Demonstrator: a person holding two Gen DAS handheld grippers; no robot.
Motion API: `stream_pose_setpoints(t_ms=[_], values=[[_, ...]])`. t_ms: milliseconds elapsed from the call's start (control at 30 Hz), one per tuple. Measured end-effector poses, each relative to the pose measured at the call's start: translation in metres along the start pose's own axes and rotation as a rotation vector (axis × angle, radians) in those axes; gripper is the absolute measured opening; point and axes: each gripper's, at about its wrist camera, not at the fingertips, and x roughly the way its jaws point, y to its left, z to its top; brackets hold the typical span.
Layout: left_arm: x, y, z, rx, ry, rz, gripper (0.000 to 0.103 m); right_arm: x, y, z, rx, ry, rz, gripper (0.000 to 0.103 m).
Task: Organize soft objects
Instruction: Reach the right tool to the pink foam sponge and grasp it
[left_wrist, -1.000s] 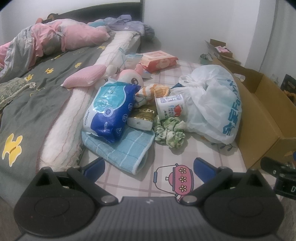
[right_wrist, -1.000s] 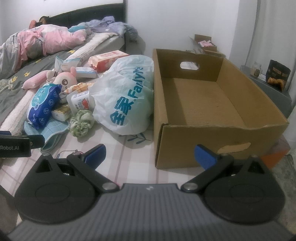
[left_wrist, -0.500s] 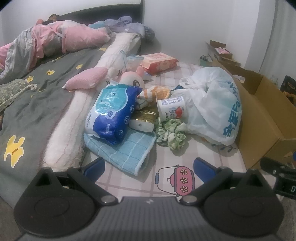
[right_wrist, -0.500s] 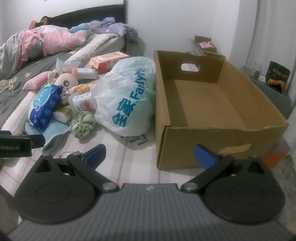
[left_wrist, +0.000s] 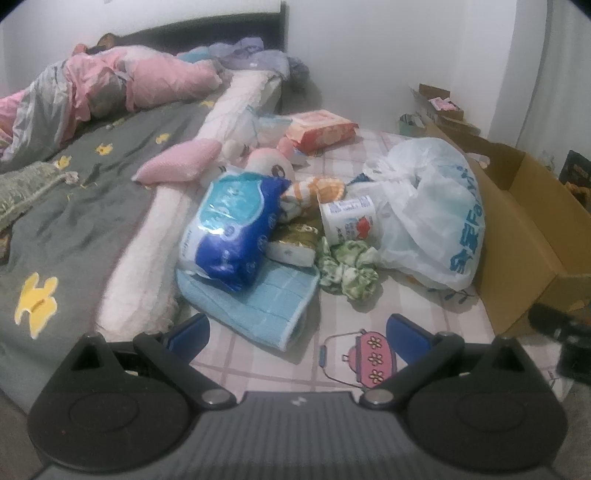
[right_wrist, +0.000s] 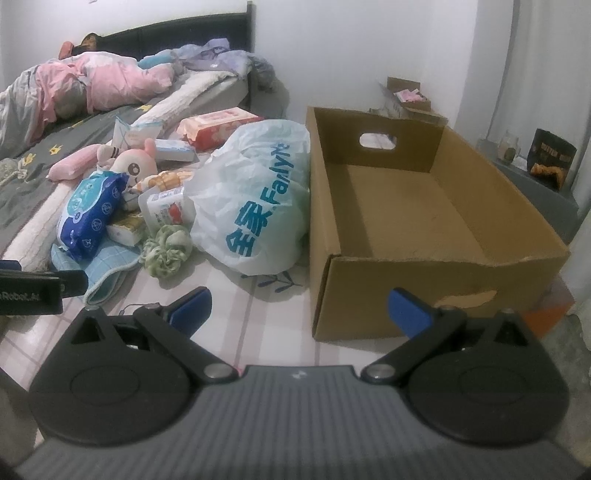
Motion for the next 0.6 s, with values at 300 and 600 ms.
stream_pose_setpoints(t_ms=[300,600], values=[[-0.014,0.048,0.024,0.01,-0.096,0.043,0.103,-0.025,0.034,0.054,-0.102,-0.253,0.166,0.102],[-0.005,0.11,0.07,-0.005,-0.178,0.101,0.102,0.027,0.08,0.137,0.0,-0.221,0.442,0.102]])
